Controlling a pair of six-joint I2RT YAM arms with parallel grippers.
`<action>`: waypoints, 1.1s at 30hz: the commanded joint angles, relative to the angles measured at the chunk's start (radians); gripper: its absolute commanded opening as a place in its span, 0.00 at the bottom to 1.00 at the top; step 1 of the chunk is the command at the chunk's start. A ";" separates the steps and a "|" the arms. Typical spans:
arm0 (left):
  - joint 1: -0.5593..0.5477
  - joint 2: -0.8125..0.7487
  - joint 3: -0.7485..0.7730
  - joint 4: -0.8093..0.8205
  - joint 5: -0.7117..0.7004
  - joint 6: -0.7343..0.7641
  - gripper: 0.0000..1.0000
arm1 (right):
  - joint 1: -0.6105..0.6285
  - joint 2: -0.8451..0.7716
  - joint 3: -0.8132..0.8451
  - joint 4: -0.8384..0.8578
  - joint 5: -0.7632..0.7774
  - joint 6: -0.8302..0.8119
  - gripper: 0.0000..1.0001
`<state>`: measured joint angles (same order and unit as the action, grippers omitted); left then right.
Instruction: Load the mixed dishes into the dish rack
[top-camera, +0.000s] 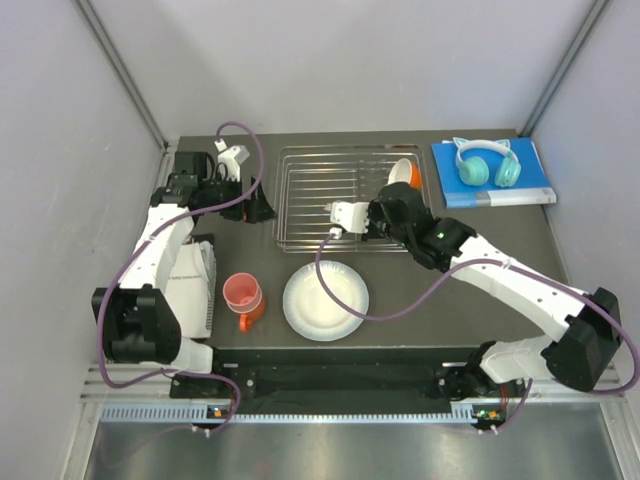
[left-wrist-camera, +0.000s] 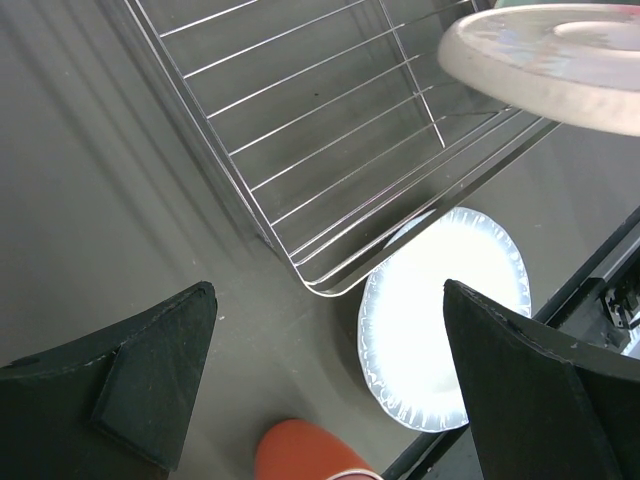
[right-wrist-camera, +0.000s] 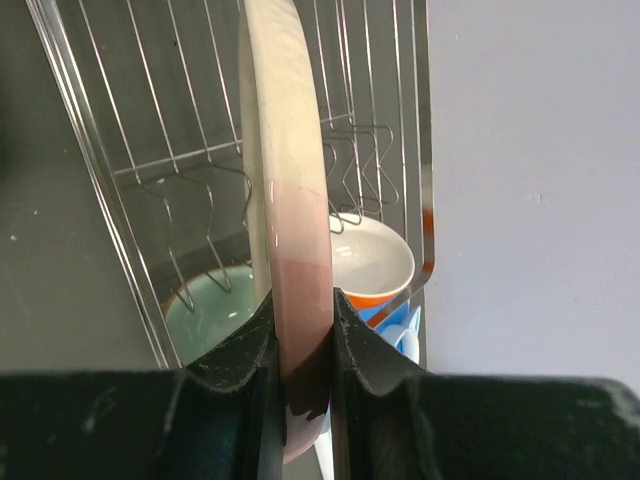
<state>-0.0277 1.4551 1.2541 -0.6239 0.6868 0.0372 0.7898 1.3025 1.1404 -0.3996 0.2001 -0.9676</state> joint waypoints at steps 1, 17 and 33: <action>-0.006 -0.036 -0.004 0.044 0.005 0.020 0.99 | -0.006 0.041 0.064 0.120 0.016 -0.037 0.00; -0.009 -0.029 -0.058 0.067 0.010 0.047 0.99 | -0.043 0.138 0.225 0.088 0.114 -0.195 0.00; -0.075 0.050 -0.068 0.075 -0.063 0.098 0.98 | -0.047 0.231 0.262 0.082 0.133 -0.258 0.00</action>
<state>-0.0856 1.5036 1.1961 -0.5938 0.6350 0.1097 0.7620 1.5467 1.3170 -0.4763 0.2382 -1.1633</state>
